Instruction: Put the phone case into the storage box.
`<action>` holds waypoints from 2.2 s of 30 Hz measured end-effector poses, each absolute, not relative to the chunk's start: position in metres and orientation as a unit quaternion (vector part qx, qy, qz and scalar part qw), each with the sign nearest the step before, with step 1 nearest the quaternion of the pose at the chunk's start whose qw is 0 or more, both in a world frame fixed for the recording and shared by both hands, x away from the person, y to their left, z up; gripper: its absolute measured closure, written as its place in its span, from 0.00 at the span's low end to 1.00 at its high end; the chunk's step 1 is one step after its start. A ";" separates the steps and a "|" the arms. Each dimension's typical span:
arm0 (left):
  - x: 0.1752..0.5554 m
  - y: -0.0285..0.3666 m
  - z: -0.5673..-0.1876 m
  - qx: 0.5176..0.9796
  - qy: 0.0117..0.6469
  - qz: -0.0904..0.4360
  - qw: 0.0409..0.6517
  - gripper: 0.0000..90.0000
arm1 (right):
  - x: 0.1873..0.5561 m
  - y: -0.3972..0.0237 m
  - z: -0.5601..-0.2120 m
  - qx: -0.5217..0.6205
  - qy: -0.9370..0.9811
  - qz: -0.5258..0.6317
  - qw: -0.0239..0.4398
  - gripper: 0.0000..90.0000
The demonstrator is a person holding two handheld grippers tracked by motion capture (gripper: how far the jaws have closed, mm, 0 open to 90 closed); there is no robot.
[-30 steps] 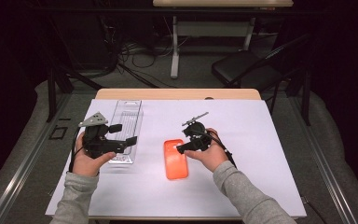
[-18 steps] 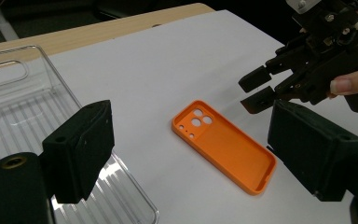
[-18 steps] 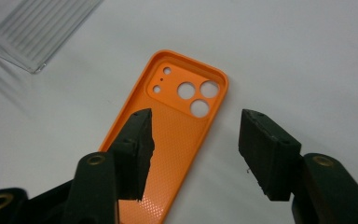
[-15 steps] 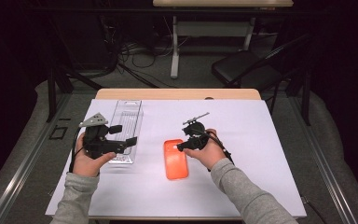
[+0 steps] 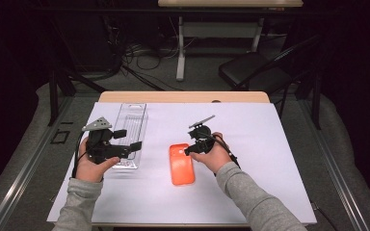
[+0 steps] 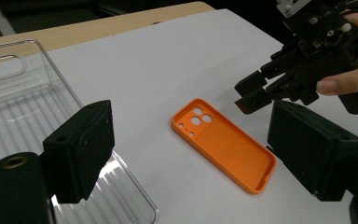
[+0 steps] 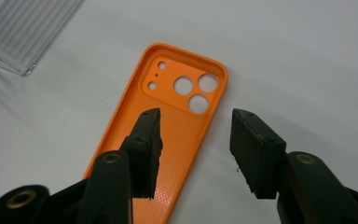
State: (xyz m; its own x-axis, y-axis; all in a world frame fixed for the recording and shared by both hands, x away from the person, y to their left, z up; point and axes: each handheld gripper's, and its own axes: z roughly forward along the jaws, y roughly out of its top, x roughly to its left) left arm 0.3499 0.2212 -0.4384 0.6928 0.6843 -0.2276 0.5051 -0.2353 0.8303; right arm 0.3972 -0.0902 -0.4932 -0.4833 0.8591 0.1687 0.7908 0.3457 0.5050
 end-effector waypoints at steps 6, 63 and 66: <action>0.350 0.222 -0.439 0.779 0.384 0.089 0.488 0.17 | 0.402 -0.089 -0.498 0.529 0.811 0.243 0.056 0.60; 0.353 0.220 -0.445 0.783 0.387 0.087 0.479 0.17 | 0.416 -0.079 -0.528 0.636 0.752 0.175 -0.014 0.89; 0.353 0.220 -0.445 0.782 0.388 0.086 0.480 0.17 | 0.416 -0.079 -0.528 0.638 0.752 0.167 -0.015 0.89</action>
